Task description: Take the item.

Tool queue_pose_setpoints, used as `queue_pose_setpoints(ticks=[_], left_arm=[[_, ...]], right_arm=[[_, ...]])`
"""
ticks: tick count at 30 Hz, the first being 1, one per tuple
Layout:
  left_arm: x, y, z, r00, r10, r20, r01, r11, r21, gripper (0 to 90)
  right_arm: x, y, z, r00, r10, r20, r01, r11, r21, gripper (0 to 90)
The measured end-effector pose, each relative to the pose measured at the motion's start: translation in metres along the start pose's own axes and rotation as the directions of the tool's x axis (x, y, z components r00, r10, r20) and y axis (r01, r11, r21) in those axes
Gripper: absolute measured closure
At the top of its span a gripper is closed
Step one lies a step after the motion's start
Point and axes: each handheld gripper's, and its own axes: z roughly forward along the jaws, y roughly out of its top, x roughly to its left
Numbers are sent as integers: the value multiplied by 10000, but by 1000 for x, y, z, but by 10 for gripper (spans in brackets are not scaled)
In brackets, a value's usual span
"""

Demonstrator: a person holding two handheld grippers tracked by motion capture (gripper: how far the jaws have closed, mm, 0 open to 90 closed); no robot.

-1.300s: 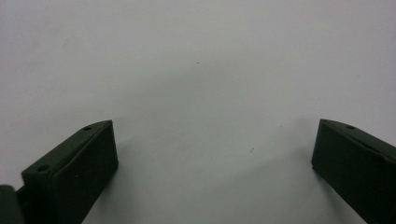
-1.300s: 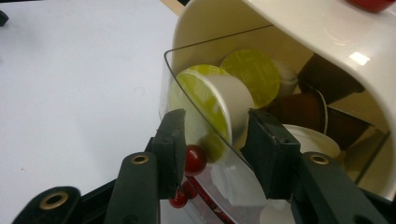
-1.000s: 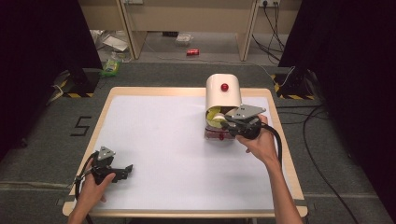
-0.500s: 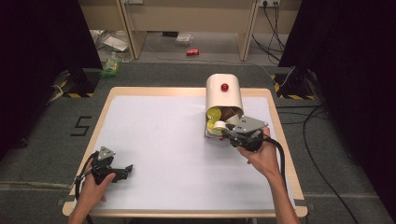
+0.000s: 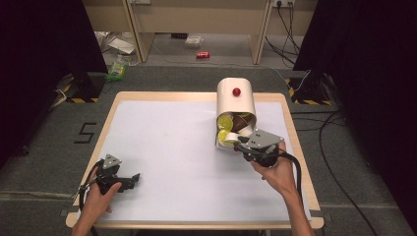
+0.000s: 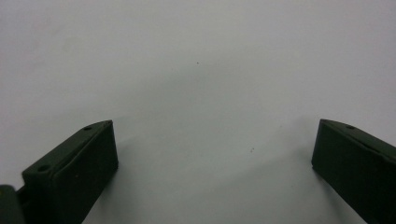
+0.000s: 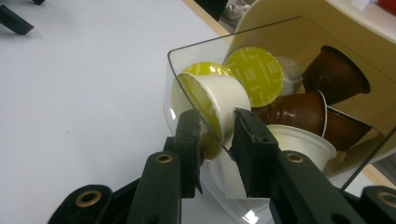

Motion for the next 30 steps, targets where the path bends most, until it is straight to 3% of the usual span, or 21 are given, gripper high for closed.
queue_pose_setpoints(ticks=[17, 25, 30], left_arm=[[0, 0, 0, 10000, 1, 3, -1, 10000, -4, 0], [0, 0, 0, 10000, 2, -2, -2, 10000, -4, 0], [0, 0, 0, 10000, -1, 3, 1, 10000, 1, 0]], right_arm=[[8, -2, -4, 9998, -171, -39, 171, 9998, 114, 699], [8, -3, -5, 9999, 30, -111, -29, 10000, 61, 684], [6, -3, -5, 9998, 206, -31, -207, 9998, -57, 621]])
